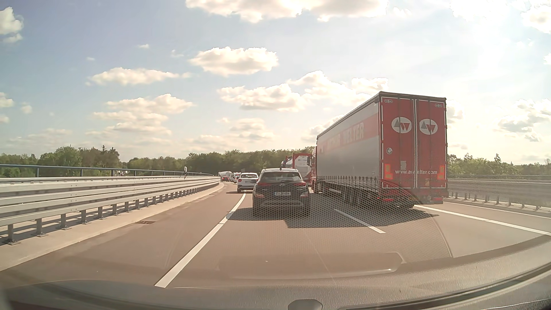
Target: Follow the waypoints while adhering to traffic rules and regulations
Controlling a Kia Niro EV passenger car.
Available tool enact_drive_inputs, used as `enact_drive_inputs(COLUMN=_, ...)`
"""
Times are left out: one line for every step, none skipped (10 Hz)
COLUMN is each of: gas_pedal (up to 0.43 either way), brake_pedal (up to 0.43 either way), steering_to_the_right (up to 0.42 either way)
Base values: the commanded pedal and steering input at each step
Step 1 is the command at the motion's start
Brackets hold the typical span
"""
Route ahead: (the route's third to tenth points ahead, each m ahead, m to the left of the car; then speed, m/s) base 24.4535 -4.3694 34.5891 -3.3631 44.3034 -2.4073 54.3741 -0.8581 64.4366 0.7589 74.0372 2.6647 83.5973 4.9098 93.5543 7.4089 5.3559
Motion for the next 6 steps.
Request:
enact_drive_inputs(gas_pedal=0.087, brake_pedal=0.000, steering_to_the_right=-0.012)
enact_drive_inputs(gas_pedal=0.087, brake_pedal=0.000, steering_to_the_right=-0.012)
enact_drive_inputs(gas_pedal=0.087, brake_pedal=0.000, steering_to_the_right=-0.012)
enact_drive_inputs(gas_pedal=0.087, brake_pedal=0.000, steering_to_the_right=-0.012)
enact_drive_inputs(gas_pedal=0.087, brake_pedal=0.000, steering_to_the_right=-0.013)
enact_drive_inputs(gas_pedal=0.087, brake_pedal=0.000, steering_to_the_right=-0.013)
